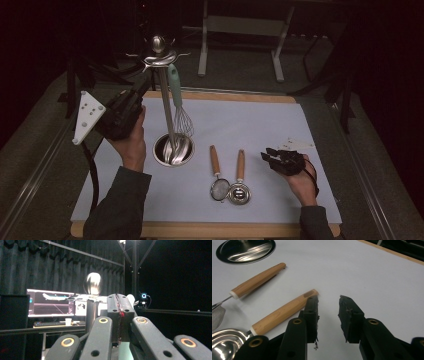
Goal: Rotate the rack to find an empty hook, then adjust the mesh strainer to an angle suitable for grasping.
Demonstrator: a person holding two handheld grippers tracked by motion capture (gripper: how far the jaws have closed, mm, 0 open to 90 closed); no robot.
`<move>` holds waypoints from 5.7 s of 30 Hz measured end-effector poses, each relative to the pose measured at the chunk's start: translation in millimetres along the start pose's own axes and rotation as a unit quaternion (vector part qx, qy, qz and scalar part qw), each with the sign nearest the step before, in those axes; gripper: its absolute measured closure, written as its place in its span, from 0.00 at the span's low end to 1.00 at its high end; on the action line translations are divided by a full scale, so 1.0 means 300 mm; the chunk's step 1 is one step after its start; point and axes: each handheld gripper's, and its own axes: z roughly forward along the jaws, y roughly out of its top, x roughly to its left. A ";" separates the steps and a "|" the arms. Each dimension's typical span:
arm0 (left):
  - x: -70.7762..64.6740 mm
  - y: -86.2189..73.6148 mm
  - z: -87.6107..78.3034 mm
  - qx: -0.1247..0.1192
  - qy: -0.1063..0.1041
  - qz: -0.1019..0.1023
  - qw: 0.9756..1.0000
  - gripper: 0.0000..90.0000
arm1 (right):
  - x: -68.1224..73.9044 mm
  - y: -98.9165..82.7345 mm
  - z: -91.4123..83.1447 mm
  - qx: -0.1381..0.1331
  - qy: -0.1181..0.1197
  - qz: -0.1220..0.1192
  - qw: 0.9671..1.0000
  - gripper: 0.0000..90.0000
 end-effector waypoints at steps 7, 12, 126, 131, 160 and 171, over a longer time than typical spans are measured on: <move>0.023 0.001 0.016 0.007 0.015 -0.004 1.000 1.00 | -0.014 -0.004 -0.010 -0.009 -0.006 0.014 1.000 0.70; 0.043 0.004 0.013 0.007 0.026 -0.010 1.000 1.00 | -0.012 -0.004 -0.009 -0.010 -0.009 0.013 1.000 0.68; 0.251 -0.634 -0.432 0.359 0.134 -0.067 0.921 0.69 | 0.221 0.110 0.129 0.076 0.078 -0.019 0.994 0.55; 0.245 -0.638 -0.429 0.363 0.131 -0.061 0.920 0.68 | 0.264 0.146 0.153 0.092 0.084 -0.034 0.992 0.56; 0.250 -0.638 -0.431 0.362 0.135 -0.064 0.920 0.67 | 0.371 0.206 0.373 0.204 0.112 -0.005 0.973 0.61; 0.248 -0.639 -0.430 0.363 0.136 -0.063 0.920 0.67 | 0.387 0.202 0.395 0.249 0.126 0.005 0.960 0.58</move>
